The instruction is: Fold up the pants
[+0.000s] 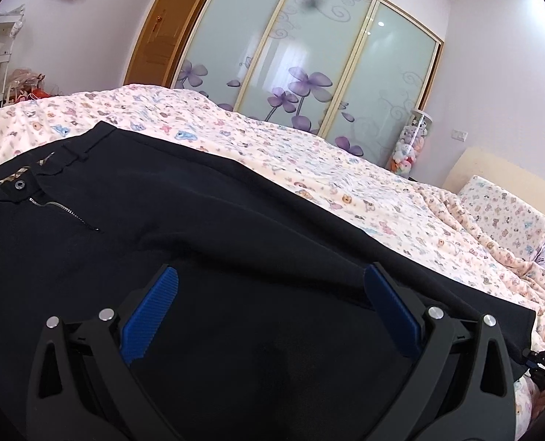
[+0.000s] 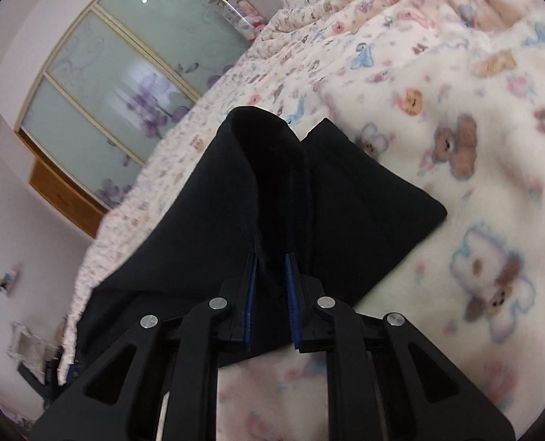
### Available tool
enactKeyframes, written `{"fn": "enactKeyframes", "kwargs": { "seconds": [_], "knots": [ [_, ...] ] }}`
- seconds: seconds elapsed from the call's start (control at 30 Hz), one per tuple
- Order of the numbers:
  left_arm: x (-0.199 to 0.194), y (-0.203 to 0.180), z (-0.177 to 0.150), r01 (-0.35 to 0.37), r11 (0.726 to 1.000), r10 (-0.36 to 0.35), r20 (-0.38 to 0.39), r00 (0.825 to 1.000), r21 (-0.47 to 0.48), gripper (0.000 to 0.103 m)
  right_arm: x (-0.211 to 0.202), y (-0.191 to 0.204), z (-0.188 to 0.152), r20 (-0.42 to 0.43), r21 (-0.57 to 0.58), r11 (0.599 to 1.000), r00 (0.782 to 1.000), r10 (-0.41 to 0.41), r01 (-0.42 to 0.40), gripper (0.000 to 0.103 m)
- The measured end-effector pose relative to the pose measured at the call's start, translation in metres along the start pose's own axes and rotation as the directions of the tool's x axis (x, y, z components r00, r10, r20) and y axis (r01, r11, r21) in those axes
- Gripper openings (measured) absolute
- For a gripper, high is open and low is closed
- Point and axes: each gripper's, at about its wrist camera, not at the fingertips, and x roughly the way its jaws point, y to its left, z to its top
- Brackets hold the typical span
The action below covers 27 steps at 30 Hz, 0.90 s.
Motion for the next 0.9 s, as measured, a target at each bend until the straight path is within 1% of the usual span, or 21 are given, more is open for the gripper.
{"fn": "enactKeyframes", "kwargs": {
  "seconds": [0.03, 0.1, 0.2, 0.3, 0.37, 0.43, 0.47, 0.5, 0.53, 0.57, 0.6, 0.63, 0.7, 0.77, 0.8, 0.87, 0.9],
  "knots": [
    [0.000, 0.000, 0.000, 0.000, 1.000, 0.000, 0.000, 1.000, -0.001, 0.101, 0.000, 0.006, 0.001, 0.001, -0.023, 0.999, 1.000, -0.029, 0.029, 0.015],
    [-0.003, 0.001, 0.000, 0.002, 1.000, -0.002, 0.008, 1.000, -0.009, 0.101, -0.004, 0.013, 0.001, 0.007, -0.047, 0.997, 0.998, -0.059, 0.059, 0.015],
    [-0.009, 0.006, 0.000, 0.010, 0.999, -0.009, 0.029, 1.000, -0.036, 0.101, -0.020, 0.020, 0.000, 0.040, -0.039, 0.999, 0.999, -0.013, 0.015, 0.015],
    [-0.009, 0.010, 0.000, 0.022, 0.998, -0.020, 0.023, 1.000, -0.058, 0.101, -0.033, 0.020, 0.009, 0.080, -0.018, 1.000, 0.996, 0.027, -0.026, 0.014],
    [-0.009, 0.010, 0.000, 0.025, 0.998, -0.024, 0.020, 1.000, -0.062, 0.101, -0.044, 0.016, 0.018, 0.122, 0.017, 0.998, 0.991, 0.056, -0.059, 0.014],
    [-0.010, 0.010, -0.001, 0.030, 0.998, -0.028, 0.025, 0.999, -0.058, 0.101, -0.049, 0.009, 0.023, 0.152, 0.057, 0.995, 0.986, 0.068, -0.077, 0.009],
    [-0.011, 0.010, -0.001, 0.033, 0.998, -0.031, 0.028, 0.999, -0.056, 0.101, -0.053, 0.005, 0.023, 0.168, 0.073, 0.995, 0.984, 0.057, -0.070, 0.000],
    [-0.011, 0.009, -0.001, 0.036, 0.998, -0.035, 0.030, 0.999, -0.053, 0.101, -0.056, -0.004, 0.024, 0.186, 0.097, 0.994, 0.982, 0.023, -0.042, 0.000],
    [-0.010, 0.009, -0.001, 0.037, 0.998, -0.035, 0.030, 0.999, -0.050, 0.101, -0.057, -0.010, 0.023, 0.184, 0.111, 0.994, 0.983, -0.001, -0.020, 0.000],
    [-0.010, 0.007, -0.001, 0.035, 0.998, -0.034, 0.026, 0.999, -0.044, 0.101, -0.054, -0.014, 0.021, 0.161, 0.107, 0.994, 0.986, -0.045, 0.028, 0.000],
    [-0.009, 0.006, -0.001, 0.034, 0.999, -0.033, 0.022, 0.999, -0.041, 0.101, -0.049, -0.016, 0.018, 0.120, 0.081, 0.992, 0.987, -0.105, 0.096, 0.000],
    [-0.008, 0.006, -0.002, 0.034, 0.999, -0.033, 0.017, 0.999, -0.038, 0.101, -0.046, -0.016, 0.015, 0.101, 0.068, 0.992, 0.989, -0.109, 0.103, 0.000],
    [-0.007, 0.006, -0.002, 0.035, 0.999, -0.035, 0.015, 0.999, -0.038, 0.101, -0.044, -0.012, 0.011, 0.074, 0.054, 0.996, 0.995, -0.071, 0.067, 0.002],
    [-0.007, 0.006, -0.002, 0.037, 0.998, -0.037, 0.013, 0.999, -0.041, 0.101, -0.043, 0.004, 0.006, 0.057, 0.029, 0.999, 0.998, 0.023, -0.024, 0.002],
    [-0.006, 0.005, -0.003, 0.039, 0.998, -0.038, 0.010, 0.999, -0.042, 0.101, -0.038, 0.020, 0.004, 0.025, 0.014, 0.997, 0.996, 0.082, -0.082, 0.002],
    [-0.004, 0.005, -0.004, 0.040, 0.998, -0.040, 0.003, 0.999, -0.040, 0.101, -0.026, 0.042, -0.001, -0.032, 0.014, 0.987, 0.987, 0.159, -0.159, 0.003],
    [-0.005, 0.004, -0.005, 0.040, 0.998, -0.040, 0.002, 0.999, -0.038, 0.101, -0.017, 0.053, -0.003, -0.068, 0.031, 0.978, 0.976, 0.208, -0.206, 0.010]
  ]
}}
